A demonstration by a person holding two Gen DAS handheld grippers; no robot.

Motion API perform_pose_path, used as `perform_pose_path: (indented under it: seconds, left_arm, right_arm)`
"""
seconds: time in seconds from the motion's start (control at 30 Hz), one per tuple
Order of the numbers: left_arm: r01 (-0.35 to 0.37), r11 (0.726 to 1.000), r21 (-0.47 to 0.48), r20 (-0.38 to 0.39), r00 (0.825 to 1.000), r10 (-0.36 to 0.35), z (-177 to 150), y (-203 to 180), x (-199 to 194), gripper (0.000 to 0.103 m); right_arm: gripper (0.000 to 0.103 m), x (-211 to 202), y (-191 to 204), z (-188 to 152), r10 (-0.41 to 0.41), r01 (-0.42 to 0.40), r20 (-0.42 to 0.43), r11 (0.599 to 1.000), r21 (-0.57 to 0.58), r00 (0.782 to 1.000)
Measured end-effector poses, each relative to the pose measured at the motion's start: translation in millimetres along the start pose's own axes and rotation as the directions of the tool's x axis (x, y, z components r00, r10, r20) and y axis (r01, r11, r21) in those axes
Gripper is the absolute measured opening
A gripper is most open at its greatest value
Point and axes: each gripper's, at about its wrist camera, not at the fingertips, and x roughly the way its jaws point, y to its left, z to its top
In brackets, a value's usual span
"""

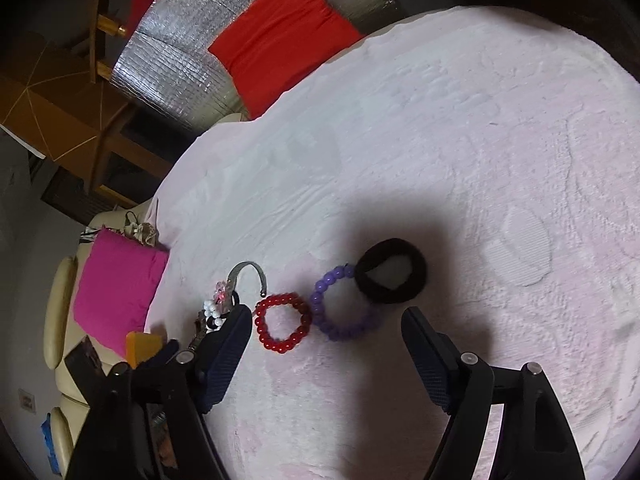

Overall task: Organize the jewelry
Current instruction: 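Grasp the white pearl bracelet with left tool while right tool grasps red bead bracelet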

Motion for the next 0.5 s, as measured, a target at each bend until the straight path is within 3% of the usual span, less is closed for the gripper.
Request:
perform_pose_path:
  seconds: [0.1, 0.17, 0.33, 0.43, 0.5]
  left_arm:
    - [-0.004, 1.000, -0.012, -0.026, 1.000, 0.004, 0, -4, 13, 0.076]
    - [-0.006, 1.000, -0.027, -0.048, 0.999, 0.005, 1, -5, 23, 0.054]
    - [-0.002, 0.999, -0.053, -0.041, 0.999, -0.001, 2, 0, 32, 0.039]
    - [0.014, 0.998, -0.055, -0.039, 0.999, -0.016, 1, 1, 30, 0.015]
    - [0.040, 0.997, -0.072, -0.039, 0.998, -0.043, -1, 3, 25, 0.010]
  right_arm:
    - [0.079, 4, 1, 0, -0.013, 0.013, -0.005, 1.000, -0.006, 1.000]
    - [0.079, 7, 2, -1, -0.020, 0.020, -0.010, 1.000, -0.007, 1.000]
    - [0.079, 8, 5, -1, -0.010, 0.010, -0.007, 1.000, -0.002, 1.000]
    - [0.078, 11, 8, -3, 0.047, -0.047, -0.025, 0.999, 0.005, 0.999]
    - [0.069, 15, 10, -4, 0.092, -0.091, -0.046, 0.996, 0.021, 0.995]
